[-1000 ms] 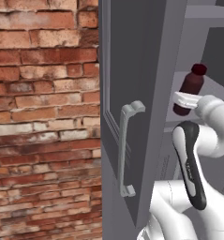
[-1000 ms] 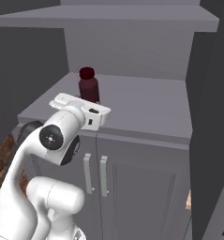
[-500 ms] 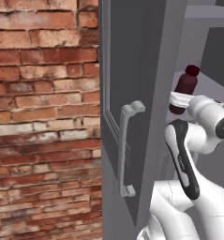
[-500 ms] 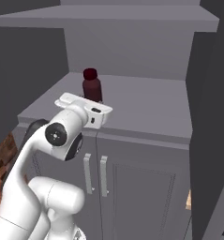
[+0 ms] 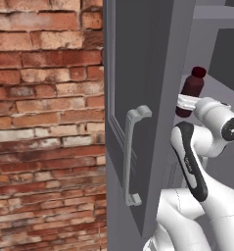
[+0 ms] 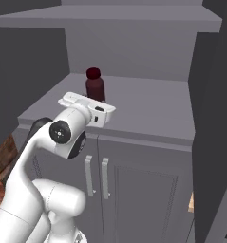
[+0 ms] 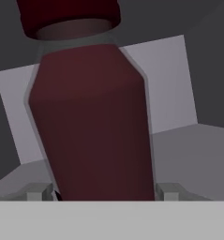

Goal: Pick the juice from the counter and place it in the open cabinet.

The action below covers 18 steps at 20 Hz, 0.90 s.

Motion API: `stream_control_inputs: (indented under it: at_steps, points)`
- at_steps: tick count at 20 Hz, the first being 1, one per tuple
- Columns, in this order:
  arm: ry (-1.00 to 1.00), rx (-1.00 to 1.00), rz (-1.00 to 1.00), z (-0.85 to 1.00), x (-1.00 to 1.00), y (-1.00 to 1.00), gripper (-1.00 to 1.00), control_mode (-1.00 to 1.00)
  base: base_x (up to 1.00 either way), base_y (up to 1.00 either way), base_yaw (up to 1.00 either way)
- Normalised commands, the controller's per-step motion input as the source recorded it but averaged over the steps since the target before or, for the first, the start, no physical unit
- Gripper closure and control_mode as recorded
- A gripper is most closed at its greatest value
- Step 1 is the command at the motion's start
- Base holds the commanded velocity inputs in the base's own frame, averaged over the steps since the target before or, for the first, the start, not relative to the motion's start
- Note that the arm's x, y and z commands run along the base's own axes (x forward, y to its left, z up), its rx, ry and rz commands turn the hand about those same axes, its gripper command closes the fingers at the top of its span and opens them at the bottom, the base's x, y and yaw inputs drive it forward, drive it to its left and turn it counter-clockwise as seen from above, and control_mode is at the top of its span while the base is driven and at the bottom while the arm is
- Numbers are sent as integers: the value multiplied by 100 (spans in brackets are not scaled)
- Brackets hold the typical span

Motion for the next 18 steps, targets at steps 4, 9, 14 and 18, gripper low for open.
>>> stream_control_inputs:
  at_steps: [4, 9, 14, 18]
  points:
    - [0, 0, 0, -20, 9, 0, 100, -100, 0, 0, 0]
    - [0, 0, 0, -22, 8, 0, 100, -100, 0, 0, 0]
    - [0, 0, 0, -24, 10, 0, 100, -100, 0, 0, 0]
    - [0, 0, 0, -24, 13, 0, 100, -100, 0, 0, 0]
